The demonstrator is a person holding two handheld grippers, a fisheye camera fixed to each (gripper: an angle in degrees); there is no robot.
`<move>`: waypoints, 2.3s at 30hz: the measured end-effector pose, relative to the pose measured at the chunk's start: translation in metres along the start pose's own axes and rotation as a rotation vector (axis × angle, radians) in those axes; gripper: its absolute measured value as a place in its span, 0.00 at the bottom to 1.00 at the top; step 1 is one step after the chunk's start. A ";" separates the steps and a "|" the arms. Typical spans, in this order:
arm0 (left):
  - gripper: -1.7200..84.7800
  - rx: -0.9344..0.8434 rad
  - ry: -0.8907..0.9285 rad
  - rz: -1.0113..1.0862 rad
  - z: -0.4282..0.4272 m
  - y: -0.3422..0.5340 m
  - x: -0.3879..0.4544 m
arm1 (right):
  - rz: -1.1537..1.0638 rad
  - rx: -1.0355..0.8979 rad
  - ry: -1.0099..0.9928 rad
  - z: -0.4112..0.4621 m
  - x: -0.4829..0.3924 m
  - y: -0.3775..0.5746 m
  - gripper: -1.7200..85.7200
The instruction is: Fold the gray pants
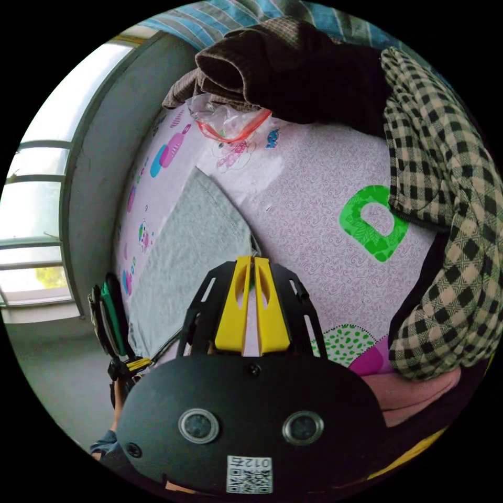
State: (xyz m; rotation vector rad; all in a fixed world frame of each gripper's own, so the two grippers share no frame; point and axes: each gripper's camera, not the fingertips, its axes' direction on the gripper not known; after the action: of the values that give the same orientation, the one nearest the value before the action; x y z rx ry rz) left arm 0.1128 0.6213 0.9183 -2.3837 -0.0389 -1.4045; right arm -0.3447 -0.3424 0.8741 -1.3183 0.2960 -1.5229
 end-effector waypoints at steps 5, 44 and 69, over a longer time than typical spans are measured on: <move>0.02 0.003 0.035 -0.029 0.013 0.006 -0.009 | -0.002 -0.040 0.053 0.036 -0.020 0.006 0.02; 0.10 0.130 -0.125 -0.565 0.124 0.243 -0.047 | -1.943 -0.553 0.160 0.495 -0.596 0.419 0.09; 0.02 0.156 -0.138 -0.518 0.106 0.281 -0.086 | -1.957 -0.629 0.132 0.589 -0.667 0.425 0.01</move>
State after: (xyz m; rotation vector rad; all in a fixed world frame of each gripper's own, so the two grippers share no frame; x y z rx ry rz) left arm 0.2167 0.4088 0.7145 -2.4310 -0.8223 -1.3719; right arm 0.2656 0.2651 0.3935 -2.1053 -0.8201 -3.2556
